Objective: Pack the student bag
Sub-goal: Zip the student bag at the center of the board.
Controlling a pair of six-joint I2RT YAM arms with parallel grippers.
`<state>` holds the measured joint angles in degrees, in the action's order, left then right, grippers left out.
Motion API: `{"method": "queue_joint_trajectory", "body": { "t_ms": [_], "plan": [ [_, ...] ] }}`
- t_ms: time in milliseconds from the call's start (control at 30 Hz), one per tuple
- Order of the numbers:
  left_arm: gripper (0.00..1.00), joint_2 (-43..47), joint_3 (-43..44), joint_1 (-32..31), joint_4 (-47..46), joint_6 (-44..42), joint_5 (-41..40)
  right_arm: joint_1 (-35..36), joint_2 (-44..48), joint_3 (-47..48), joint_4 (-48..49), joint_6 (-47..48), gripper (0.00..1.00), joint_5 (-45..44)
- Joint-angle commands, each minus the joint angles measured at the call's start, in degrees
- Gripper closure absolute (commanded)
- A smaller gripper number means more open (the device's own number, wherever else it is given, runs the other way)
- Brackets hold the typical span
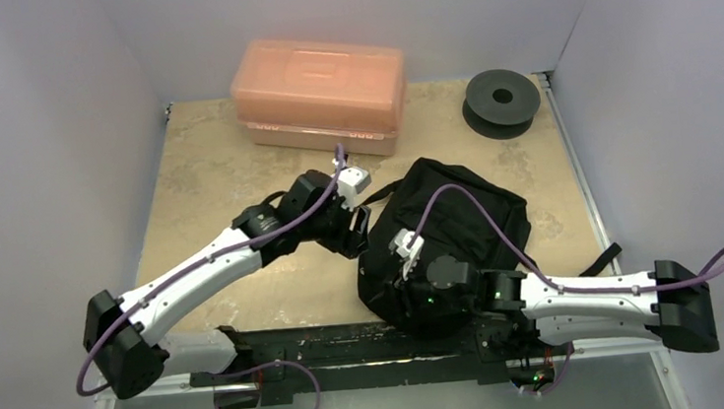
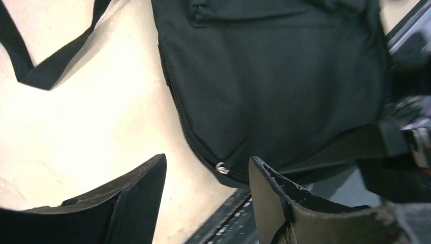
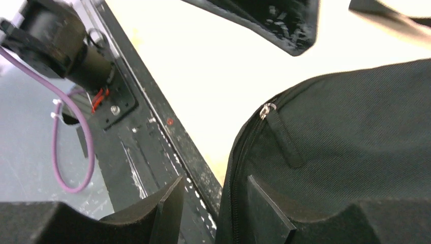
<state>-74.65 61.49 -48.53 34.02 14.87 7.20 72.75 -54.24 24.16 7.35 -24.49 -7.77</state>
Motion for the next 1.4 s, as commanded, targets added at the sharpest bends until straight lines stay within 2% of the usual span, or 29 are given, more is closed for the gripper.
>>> {"method": "queue_joint_trajectory", "body": {
  "t_ms": [0, 100, 167, 267, 367, 500, 733, 1200, 1367],
  "plan": [
    [0.41, 6.16, -2.76, 0.47, -2.31, 17.00, -2.93, -3.86, 5.27, 3.33, -1.95, -2.29, 0.47, 1.60],
    [0.47, 10.68, -8.07, 1.53, -4.64, 25.42, -1.43, -16.08, 5.21, 5.50, -3.13, -1.69, 0.49, 13.50],
    [0.49, 14.03, -12.29, 2.48, -7.34, 30.98, -0.23, -21.19, 1.83, 8.57, -4.94, 1.04, 0.53, 20.64],
    [0.48, 17.44, -17.45, 4.66, -11.32, 37.96, 1.41, -23.10, -5.14, 13.61, -9.80, 7.52, 0.59, 23.20],
    [0.44, 19.38, -20.34, 6.34, -13.71, 40.61, 3.08, -23.34, -10.68, 15.79, -10.50, 11.66, 0.59, 24.71],
    [0.43, 20.28, -22.44, 6.92, -13.82, 43.52, 2.99, -21.92, -15.16, 17.84, -10.65, 13.71, 0.58, 22.79],
    [0.44, 22.05, -27.67, 8.46, -16.67, 48.29, 3.09, -16.68, -16.75, 20.11, -14.64, 16.03, 0.53, 13.19],
    [0.45, 22.21, -29.28, 10.52, -18.00, 48.21, 5.83, -9.02, -21.61, 21.83, -16.93, 19.22, 0.53, 2.89],
    [0.45, 21.19, -29.33, 10.80, -16.76, 49.79, 5.99, -6.12, -23.73, 20.95, -14.23, 20.25, 0.53, -1.73]
  ]
}}
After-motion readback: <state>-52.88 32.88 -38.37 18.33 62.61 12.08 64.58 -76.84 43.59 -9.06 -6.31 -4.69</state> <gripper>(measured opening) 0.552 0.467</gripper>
